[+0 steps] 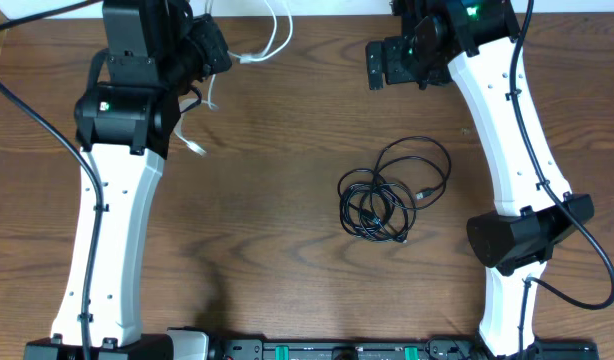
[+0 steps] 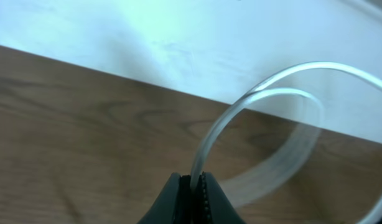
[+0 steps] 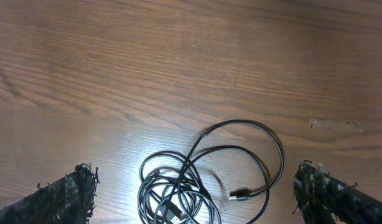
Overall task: Untangle cables
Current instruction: 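Carry the white cable with the left gripper to the back left corner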
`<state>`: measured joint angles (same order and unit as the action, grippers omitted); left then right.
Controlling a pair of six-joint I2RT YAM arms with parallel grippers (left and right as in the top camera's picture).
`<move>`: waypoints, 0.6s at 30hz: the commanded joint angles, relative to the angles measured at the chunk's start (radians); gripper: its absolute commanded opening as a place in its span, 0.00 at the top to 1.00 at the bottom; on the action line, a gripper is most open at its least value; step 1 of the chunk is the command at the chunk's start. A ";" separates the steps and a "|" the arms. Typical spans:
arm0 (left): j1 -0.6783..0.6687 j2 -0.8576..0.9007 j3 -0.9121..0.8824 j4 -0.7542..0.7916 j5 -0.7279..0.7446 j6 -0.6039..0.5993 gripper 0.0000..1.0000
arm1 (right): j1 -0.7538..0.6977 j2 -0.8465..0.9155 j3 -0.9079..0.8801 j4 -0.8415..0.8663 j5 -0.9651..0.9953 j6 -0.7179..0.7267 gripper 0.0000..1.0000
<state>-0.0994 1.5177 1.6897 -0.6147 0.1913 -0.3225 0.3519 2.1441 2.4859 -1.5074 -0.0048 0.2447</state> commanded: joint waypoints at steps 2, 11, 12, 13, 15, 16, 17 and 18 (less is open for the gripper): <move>-0.018 0.002 -0.001 0.064 0.157 -0.034 0.93 | 0.003 -0.019 0.011 -0.004 -0.002 0.009 0.01; -0.024 0.029 -0.001 0.169 0.156 -0.034 0.93 | 0.003 -0.019 0.011 -0.004 -0.002 0.009 0.01; -0.020 0.037 -0.001 0.200 0.156 -0.034 0.92 | 0.003 -0.019 0.011 -0.004 -0.002 0.009 0.01; -0.014 0.047 -0.001 0.242 0.156 -0.033 0.93 | 0.003 -0.019 0.011 -0.004 -0.002 0.009 0.01; 0.003 0.074 -0.001 0.322 0.156 0.005 0.93 | 0.003 -0.019 0.011 -0.004 -0.002 0.009 0.01; 0.017 0.095 -0.001 0.367 0.151 0.026 0.93 | 0.003 -0.019 0.011 -0.004 -0.002 0.009 0.01; 0.032 0.117 -0.001 0.406 0.127 0.037 0.92 | 0.003 -0.019 0.011 -0.004 -0.002 0.009 0.01; 0.061 0.147 -0.001 0.449 0.061 0.041 0.92 | 0.003 -0.019 0.011 -0.004 -0.002 0.009 0.01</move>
<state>-0.0959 1.5921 1.6878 -0.2314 0.3374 -0.3279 0.3519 2.1441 2.4859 -1.5074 -0.0051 0.2447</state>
